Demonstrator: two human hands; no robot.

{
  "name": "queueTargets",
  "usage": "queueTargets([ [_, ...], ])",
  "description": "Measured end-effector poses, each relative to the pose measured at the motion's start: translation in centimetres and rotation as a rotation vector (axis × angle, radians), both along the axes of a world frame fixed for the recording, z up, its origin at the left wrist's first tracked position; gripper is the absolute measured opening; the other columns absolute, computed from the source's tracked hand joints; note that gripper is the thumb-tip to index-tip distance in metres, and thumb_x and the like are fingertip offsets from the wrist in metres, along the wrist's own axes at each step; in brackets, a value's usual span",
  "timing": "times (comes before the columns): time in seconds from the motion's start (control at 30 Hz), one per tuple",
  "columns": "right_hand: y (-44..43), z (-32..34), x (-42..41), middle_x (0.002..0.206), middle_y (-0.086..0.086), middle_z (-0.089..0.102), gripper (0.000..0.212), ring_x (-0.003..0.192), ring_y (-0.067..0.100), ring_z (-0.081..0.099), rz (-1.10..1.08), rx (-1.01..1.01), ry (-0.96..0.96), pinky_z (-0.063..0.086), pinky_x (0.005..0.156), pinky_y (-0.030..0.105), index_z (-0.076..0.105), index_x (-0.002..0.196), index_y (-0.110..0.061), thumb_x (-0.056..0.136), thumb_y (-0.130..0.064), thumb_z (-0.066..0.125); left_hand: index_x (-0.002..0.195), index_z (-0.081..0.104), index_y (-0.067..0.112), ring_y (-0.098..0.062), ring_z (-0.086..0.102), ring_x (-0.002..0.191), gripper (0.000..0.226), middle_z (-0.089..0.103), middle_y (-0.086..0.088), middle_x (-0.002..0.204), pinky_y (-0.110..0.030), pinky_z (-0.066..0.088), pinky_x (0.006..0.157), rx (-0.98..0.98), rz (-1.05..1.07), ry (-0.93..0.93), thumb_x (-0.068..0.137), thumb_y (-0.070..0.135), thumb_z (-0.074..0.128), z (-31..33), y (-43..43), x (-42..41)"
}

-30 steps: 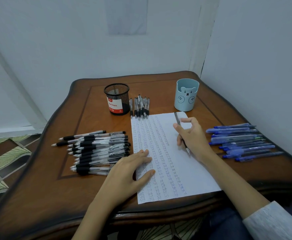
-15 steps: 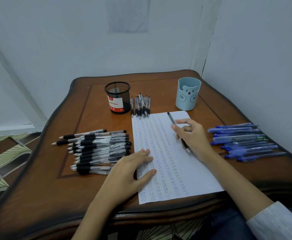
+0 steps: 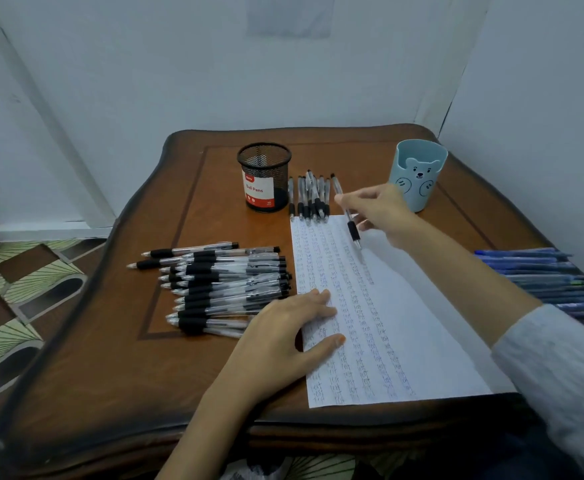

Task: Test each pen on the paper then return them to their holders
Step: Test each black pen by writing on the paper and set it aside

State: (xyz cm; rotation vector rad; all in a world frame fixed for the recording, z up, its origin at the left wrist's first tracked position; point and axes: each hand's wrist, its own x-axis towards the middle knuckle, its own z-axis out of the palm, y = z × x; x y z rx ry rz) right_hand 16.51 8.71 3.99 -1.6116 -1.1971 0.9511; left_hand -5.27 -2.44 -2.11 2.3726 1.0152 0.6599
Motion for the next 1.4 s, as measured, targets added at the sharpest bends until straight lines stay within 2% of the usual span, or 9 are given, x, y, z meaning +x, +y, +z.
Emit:
queueTargets([
  [0.4,7.4,-0.4,0.0,0.070,0.005,0.060,0.014,0.053,0.010,0.052,-0.092,-0.047,0.009,0.049,0.048,0.015,0.064,0.080,-0.005,0.082,-0.014,0.074,0.127,0.058,0.033,0.019,0.023,0.132,0.046,0.042,0.025,0.142,-0.015,0.021,0.110,0.016,0.016,-0.003,0.088,0.056,0.055,-0.3,-0.1,0.2],
  [0.6,9.3,-0.9,-0.9,0.085,0.011,0.067,0.018,0.058,0.013,0.060,-0.055,-0.102,0.013,0.053,0.052,0.017,0.068,0.096,0.000,0.084,-0.013,0.072,0.128,0.057,0.034,0.021,0.020,0.132,0.046,0.039,0.028,0.143,-0.008,0.014,0.106,0.016,0.010,0.000,0.089,0.056,0.054,-0.2,-0.2,0.2],
  [0.8,8.7,-1.0,-0.6,0.087,0.010,0.067,0.014,0.063,0.013,0.060,-0.044,-0.076,-0.058,0.055,0.058,0.020,0.068,0.100,0.001,0.088,-0.005,0.067,0.128,0.058,0.032,0.019,0.022,0.132,0.046,0.040,0.026,0.142,-0.006,0.012,0.104,0.022,0.000,0.002,0.088,0.056,0.055,-0.1,-0.2,0.2],
  [0.93,7.2,-0.3,-0.9,0.083,0.000,0.066,0.009,0.063,0.007,0.053,-0.036,0.054,-0.238,0.049,0.059,0.017,0.071,0.096,-0.010,0.089,-0.009,0.066,0.128,0.058,0.032,0.019,0.021,0.133,0.046,0.040,0.026,0.143,-0.004,0.010,0.104,0.030,0.000,0.008,0.088,0.055,0.056,0.0,-0.2,0.2],
  [1.03,4.8,0.2,-2.0,0.082,-0.006,0.064,0.008,0.065,0.004,0.050,0.068,0.171,-0.277,0.042,0.058,0.013,0.070,0.089,-0.017,0.088,-0.010,0.066,0.129,0.057,0.032,0.017,0.023,0.133,0.047,0.041,0.024,0.143,-0.011,0.017,0.109,0.024,0.001,0.005,0.088,0.055,0.056,0.0,-0.2,0.2],
  [1.17,1.6,0.0,-3.8,0.080,-0.002,0.067,0.008,0.055,0.000,0.048,0.423,0.140,-0.375,0.039,0.048,0.011,0.072,0.091,-0.019,0.087,-0.012,0.068,0.129,0.058,0.031,0.014,0.028,0.133,0.047,0.043,0.021,0.143,-0.021,0.025,0.112,0.021,0.000,0.000,0.088,0.054,0.057,0.2,-0.2,0.2],
  [1.23,1.0,-0.8,-4.6,0.081,-0.007,0.067,0.011,0.056,-0.008,0.054,0.538,0.136,-0.486,0.042,0.050,0.009,0.074,0.096,-0.016,0.085,-0.015,0.071,0.128,0.058,0.030,0.012,0.029,0.133,0.046,0.043,0.020,0.143,-0.024,0.027,0.113,0.022,0.001,0.006,0.088,0.053,0.058,0.2,-0.3,0.3],
  [1.3,0.8,-1.6,-5.2,0.085,-0.009,0.069,0.015,0.066,-0.012,0.057,0.597,0.149,-0.530,0.043,0.056,0.007,0.075,0.099,-0.016,0.084,-0.019,0.073,0.127,0.059,0.030,0.012,0.030,0.133,0.046,0.044,0.019,0.143,-0.022,0.027,0.112,0.028,0.003,0.007,0.088,0.052,0.058,0.3,-0.3,0.3],
  [1.4,0.7,-2.6,-5.7,0.087,-0.006,0.071,0.019,0.073,-0.003,0.059,0.588,0.154,-0.499,0.043,0.061,0.008,0.076,0.102,-0.018,0.083,-0.021,0.074,0.127,0.059,0.029,0.012,0.030,0.133,0.045,0.045,0.019,0.142,-0.012,0.022,0.109,0.035,0.004,0.009,0.088,0.051,0.059,0.4,-0.3,0.3],
])
